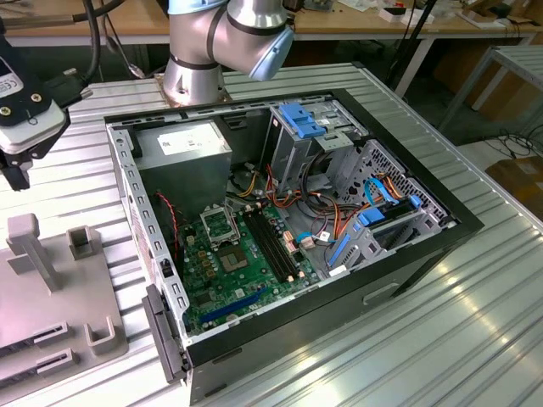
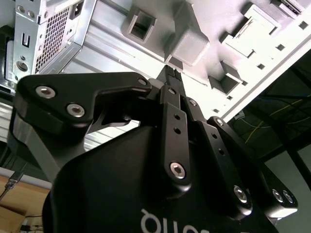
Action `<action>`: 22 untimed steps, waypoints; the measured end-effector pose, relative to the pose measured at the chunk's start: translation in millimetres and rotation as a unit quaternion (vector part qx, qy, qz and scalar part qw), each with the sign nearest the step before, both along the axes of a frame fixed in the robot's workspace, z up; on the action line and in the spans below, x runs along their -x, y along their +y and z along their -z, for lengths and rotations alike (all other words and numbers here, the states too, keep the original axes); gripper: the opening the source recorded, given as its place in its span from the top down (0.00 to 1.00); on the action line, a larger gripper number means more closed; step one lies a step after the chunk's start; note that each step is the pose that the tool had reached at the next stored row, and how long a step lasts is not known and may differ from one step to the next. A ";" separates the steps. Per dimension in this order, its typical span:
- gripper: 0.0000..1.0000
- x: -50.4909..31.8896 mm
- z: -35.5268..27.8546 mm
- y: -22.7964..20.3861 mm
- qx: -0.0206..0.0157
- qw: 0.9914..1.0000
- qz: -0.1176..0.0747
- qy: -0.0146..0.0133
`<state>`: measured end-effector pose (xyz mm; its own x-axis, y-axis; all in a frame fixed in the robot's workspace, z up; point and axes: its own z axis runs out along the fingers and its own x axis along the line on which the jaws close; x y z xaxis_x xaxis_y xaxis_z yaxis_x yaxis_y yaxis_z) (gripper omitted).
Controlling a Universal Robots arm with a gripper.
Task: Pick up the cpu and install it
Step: 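Reach for the cpu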
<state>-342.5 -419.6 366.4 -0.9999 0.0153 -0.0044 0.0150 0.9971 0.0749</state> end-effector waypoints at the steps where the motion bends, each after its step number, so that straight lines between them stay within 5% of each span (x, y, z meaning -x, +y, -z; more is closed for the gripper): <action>1: 0.89 0.2 0.0 0.0 0.000 1.000 0.000 0.000; 15: 0.89 15.6 0.2 -0.8 0.000 1.000 0.000 0.000; 22: 0.89 24.2 0.6 -4.5 0.000 1.000 0.000 0.000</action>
